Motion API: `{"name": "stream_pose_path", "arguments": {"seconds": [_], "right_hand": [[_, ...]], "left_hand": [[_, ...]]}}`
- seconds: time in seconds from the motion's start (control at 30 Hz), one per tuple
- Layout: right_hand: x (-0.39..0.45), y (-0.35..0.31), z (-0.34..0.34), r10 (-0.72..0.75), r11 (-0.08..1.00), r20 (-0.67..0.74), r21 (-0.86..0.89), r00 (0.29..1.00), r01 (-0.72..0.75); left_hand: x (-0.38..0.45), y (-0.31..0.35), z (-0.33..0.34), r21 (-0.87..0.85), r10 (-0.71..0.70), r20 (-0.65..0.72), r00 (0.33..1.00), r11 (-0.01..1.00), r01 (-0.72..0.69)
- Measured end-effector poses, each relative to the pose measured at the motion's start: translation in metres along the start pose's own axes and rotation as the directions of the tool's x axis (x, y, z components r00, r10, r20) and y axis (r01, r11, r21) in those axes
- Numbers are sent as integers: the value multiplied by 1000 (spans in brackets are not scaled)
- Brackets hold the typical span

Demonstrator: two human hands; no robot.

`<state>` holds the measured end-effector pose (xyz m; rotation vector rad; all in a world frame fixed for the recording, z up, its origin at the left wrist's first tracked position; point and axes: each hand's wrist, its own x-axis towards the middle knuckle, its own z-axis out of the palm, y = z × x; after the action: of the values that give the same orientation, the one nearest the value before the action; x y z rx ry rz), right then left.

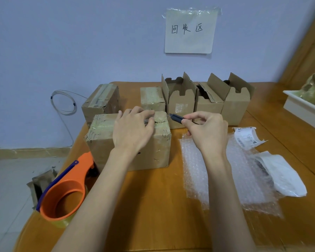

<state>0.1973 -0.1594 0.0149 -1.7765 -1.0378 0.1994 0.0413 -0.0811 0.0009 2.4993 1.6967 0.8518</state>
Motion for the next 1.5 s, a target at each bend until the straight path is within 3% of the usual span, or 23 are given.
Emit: {"name": "stream_pose_path", "arguments": {"seconds": [0.27, 0.97, 1.5], "right_hand": [[0, -2, 6, -41, 993, -33, -114, 999, 37], [-8, 5, 15, 26, 1000, -84, 6, 996, -25], [-3, 7, 3, 72, 991, 41, 109, 997, -76]], "left_hand": [[1, 0, 0, 10, 0, 8, 1000, 1000, 0], [1, 1, 0, 13, -8, 7, 1000, 1000, 8], [1, 4, 0, 32, -12, -8, 1000, 999, 12]]}}
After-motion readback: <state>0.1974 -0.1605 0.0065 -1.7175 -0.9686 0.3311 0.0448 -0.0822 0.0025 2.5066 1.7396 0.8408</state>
